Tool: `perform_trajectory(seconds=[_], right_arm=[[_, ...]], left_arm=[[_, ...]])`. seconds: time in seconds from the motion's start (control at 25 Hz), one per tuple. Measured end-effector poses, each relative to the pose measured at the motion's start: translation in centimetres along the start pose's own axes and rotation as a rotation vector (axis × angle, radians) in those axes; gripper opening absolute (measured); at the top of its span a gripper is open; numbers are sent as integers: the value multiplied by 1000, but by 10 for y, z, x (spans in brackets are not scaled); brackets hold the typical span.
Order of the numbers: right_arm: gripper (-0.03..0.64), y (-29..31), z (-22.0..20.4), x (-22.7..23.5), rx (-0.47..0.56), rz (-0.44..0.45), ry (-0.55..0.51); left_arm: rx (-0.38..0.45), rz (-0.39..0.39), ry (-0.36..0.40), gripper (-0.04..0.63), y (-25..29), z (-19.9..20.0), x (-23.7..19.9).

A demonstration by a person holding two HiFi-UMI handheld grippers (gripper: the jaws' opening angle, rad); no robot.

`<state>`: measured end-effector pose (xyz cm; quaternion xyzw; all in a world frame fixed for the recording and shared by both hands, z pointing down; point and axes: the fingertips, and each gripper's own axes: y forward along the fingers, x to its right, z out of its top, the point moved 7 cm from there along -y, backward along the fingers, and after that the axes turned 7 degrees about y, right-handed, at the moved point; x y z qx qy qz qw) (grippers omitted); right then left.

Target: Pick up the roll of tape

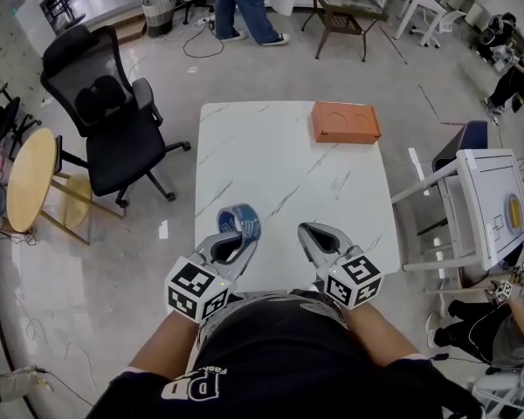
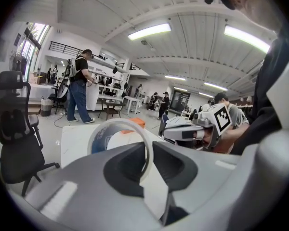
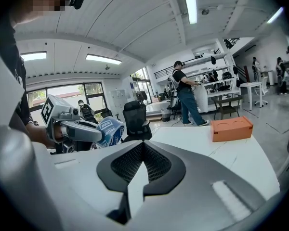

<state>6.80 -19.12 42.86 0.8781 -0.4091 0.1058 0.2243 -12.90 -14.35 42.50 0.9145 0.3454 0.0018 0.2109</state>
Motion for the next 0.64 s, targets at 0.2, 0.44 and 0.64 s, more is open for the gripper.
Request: perform_trajectory(seconds=[0.2,0.44,0.64], right_arm=[[-3,-2,-1,1,-2,-6,9],[-2,-2,-1,1,-3,-7,12],[-2,-5,-3,1,-8,-9,12]], left_arm=[[2,-2,0,106,-1,1,1],[1,-5,10,106,-3,2,1],[-3,-14,17,106,-2,4,5]])
